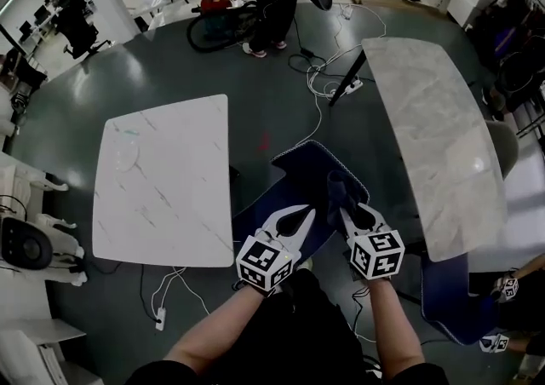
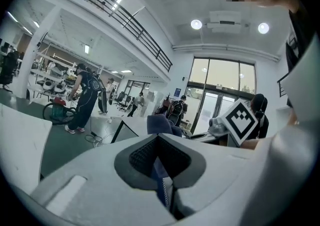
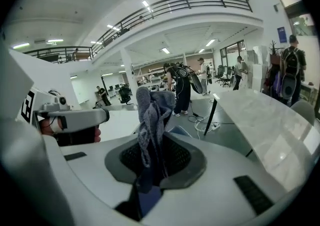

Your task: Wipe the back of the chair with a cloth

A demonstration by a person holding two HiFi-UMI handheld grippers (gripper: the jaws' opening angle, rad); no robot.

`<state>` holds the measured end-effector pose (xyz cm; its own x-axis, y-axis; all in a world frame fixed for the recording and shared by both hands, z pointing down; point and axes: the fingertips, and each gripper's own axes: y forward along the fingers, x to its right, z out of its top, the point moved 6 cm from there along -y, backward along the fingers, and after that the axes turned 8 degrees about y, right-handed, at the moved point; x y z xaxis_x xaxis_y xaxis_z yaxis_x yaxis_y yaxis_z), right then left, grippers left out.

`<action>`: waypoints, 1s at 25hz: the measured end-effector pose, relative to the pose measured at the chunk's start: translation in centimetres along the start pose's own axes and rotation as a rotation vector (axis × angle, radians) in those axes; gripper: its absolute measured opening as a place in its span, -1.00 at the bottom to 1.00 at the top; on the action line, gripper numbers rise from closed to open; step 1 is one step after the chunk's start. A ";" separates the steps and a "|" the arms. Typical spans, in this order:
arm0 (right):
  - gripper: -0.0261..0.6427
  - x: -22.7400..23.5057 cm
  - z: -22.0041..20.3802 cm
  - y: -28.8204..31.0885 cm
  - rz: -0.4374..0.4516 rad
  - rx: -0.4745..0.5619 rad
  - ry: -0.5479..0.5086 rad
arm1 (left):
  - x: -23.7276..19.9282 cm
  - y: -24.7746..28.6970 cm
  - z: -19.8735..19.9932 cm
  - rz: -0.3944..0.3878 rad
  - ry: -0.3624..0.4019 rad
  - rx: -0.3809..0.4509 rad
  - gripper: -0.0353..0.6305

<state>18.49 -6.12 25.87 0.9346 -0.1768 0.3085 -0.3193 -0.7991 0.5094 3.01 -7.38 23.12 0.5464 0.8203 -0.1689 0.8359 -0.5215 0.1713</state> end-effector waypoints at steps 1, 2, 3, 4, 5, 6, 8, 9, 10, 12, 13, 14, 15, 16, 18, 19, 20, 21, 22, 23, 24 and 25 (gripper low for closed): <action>-0.69 -0.5 0.5 -0.6 0.008 0.010 -0.004 | 0.3 -0.4 0.7 0.000 0.003 0.005 -0.87; -0.70 -1.0 1.1 -1.1 0.016 0.020 -0.010 | 0.6 -0.8 1.4 -0.001 0.008 0.010 -0.87; -0.70 -1.5 1.7 -1.5 0.023 0.032 -0.018 | 0.8 -1.2 2.1 -0.002 0.017 0.017 -0.87; -0.70 -2.0 2.2 -1.9 0.030 0.046 -0.026 | 0.9 -1.6 2.7 -0.003 0.026 0.027 -0.87; -0.70 -2.4 2.6 -2.2 0.036 0.059 -0.033 | 1.1 -2.0 3.1 -0.002 0.034 0.037 -0.87; -0.70 -2.9 2.8 -2.5 0.042 0.070 -0.039 | 1.2 -2.5 3.4 0.001 0.037 0.046 -0.87; -0.70 -3.7 3.1 -3.4 0.050 0.084 -0.055 | 1.5 -3.5 4.0 0.013 0.046 0.057 -0.87; -0.70 -3.9 3.2 -3.9 0.051 0.087 -0.065 | 1.7 -3.9 4.4 0.020 0.055 0.060 -0.87; -0.70 -4.0 3.4 -4.2 0.052 0.090 -0.075 | 1.9 -4.1 4.9 0.027 0.066 0.063 -0.87; -0.70 -4.2 4.0 -4.9 0.061 0.104 -0.087 | 2.2 -4.5 5.9 0.035 0.082 0.073 -0.87; -0.70 -4.3 4.4 -5.2 0.068 0.115 -0.087 | 2.2 -4.7 6.3 0.039 0.085 0.080 -0.87; -0.70 -4.5 4.7 -5.5 0.075 0.127 -0.086 | 2.3 -4.9 6.6 0.043 0.086 0.086 -0.87; -0.70 -4.7 5.0 -5.8 0.081 0.139 -0.086 | 2.2 -5.1 6.8 0.049 0.086 0.091 -0.87; -0.70 -4.9 5.3 -5.9 0.086 0.150 -0.087 | 2.1 -5.2 7.0 0.055 0.086 0.096 -0.87; -0.70 -5.4 5.8 -6.1 0.096 0.162 -0.094 | 1.9 -5.4 7.4 0.066 0.085 0.105 -0.87; -0.70 -5.7 6.0 -6.2 0.101 0.165 -0.099 | 1.9 -5.5 7.7 0.070 0.085 0.110 -0.87; -0.70 -5.9 6.2 -6.3 0.104 0.167 -0.105 | 1.9 -5.5 8.0 0.072 0.086 0.114 -0.87; -0.70 -6.1 6.3 -6.3 0.106 0.168 -0.110 | 1.9 -5.5 8.2 0.073 0.087 0.118 -0.87; -0.70 -6.2 6.5 -6.4 0.106 0.170 -0.116 | 2.0 -5.4 8.4 0.073 0.088 0.122 -0.87; -0.70 -6.2 6.6 -6.5 0.106 0.171 -0.121 | 2.0 -5.3 8.6 0.073 0.088 0.125 -0.87; -0.70 -6.2 6.7 -6.7 0.106 0.172 -0.124 | 2.1 -5.3 8.7 0.073 0.087 0.128 -0.87; -0.70 -6.2 6.7 -6.8 0.106 0.173 -0.126 | 2.2 -5.2 8.8 0.072 0.086 0.130 -0.87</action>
<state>15.90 -3.48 15.12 0.9131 -0.3263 0.2444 -0.3949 -0.8569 0.3313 0.35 -4.95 13.36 0.6031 0.7940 -0.0761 0.7976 -0.6009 0.0520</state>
